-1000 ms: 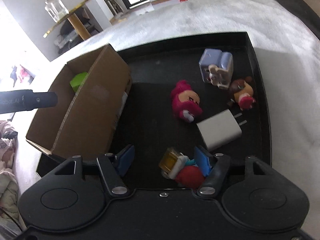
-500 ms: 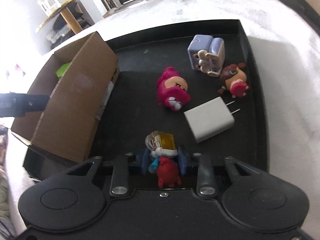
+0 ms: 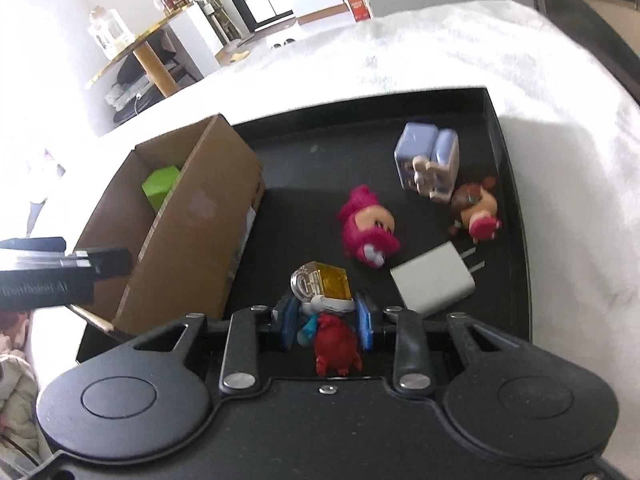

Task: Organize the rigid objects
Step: 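Carry the yellow-red figure with the right gripper into the box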

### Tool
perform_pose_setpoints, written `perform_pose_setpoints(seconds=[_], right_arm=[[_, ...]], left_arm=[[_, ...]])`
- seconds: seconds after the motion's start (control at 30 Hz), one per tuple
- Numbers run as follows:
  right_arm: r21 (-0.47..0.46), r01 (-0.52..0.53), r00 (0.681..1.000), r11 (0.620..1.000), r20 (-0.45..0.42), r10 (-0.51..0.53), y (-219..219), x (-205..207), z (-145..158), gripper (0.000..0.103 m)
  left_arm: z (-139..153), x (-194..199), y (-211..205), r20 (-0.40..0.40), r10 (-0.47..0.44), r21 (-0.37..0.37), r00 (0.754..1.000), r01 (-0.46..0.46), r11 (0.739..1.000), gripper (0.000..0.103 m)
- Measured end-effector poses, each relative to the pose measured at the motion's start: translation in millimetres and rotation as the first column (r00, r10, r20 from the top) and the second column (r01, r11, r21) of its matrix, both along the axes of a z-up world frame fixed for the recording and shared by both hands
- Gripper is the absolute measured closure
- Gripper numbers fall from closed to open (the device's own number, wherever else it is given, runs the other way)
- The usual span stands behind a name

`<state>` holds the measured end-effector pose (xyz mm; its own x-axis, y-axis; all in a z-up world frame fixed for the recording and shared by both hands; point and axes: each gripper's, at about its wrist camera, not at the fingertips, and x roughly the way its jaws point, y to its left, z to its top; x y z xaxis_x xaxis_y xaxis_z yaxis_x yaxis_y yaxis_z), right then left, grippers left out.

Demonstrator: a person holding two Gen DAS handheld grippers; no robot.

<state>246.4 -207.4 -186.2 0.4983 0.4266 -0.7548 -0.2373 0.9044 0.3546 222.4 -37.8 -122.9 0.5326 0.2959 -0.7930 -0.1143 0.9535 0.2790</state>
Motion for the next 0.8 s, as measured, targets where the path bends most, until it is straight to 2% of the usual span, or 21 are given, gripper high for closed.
perform_pose_setpoints(seconds=[0.47,0.6,0.8], right_arm=[[-0.082,-0.018,0.995,0.996,0.093,0.026,42.3,3.6,46.5,0.073],[-0.097,-0.007,0.992,0.995,0.122,0.019,56.7,5.1,60.3,0.073],[-0.115,-0.019,0.987,0.993,0.154,0.037,80.2,2.0,75.6,0.073]], left_arm=[[8.9,-8.2,51.0,0.045,0.078,-0.130,0.996,-0.071,0.989,0.020],[9.0,-12.5,68.5,0.052,0.108,-0.171,0.993,-0.097,0.980,0.020],[19.5,-20.2,95.6,0.103,0.159,-0.229,0.982,-0.132,0.964,0.020]])
